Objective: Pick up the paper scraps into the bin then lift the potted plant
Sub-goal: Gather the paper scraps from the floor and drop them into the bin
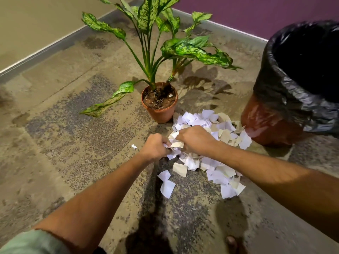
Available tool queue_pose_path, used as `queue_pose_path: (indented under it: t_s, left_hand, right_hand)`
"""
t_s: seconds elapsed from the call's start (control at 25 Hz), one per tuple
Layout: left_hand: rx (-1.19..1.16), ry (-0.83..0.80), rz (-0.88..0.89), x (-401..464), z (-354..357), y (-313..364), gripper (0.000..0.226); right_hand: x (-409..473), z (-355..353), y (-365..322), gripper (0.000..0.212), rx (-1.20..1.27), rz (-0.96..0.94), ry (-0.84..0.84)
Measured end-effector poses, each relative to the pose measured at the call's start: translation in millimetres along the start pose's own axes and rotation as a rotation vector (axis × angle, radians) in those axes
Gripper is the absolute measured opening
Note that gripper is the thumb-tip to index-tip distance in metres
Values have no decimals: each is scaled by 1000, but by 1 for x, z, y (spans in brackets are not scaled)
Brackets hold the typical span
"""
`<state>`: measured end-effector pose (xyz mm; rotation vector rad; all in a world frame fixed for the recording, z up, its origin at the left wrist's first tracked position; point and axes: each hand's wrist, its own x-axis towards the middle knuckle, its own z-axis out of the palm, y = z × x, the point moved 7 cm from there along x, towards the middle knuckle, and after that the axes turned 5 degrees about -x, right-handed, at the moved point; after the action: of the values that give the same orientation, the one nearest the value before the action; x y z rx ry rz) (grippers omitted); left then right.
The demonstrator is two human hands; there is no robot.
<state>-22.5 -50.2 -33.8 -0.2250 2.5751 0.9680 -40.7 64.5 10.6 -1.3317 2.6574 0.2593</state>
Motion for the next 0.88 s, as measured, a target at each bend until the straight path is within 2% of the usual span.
queue_pose_path:
  t_s: [0.24,0.4,0.64,0.76,0.88]
  left_hand:
    - [-294,175,136,-6,-24,59,17]
    - [-315,282,231,-11,-43,117,13]
    - [-452,417,497,-28,-80,238,16]
    - [-510,483,621,-36,-89,291,9]
    - [-334,502,702,-41,-83,341,2]
  right_hand:
    - [-40,-44,55,26,83,288,169]
    - [-83,-101,78,18,184,447,503]
    - [-162,-185,131,6,221,734,1004]
    - [-198,-200,170,15,282,907,1103]
    - [-224,-194,203,34,263,1061,1040]
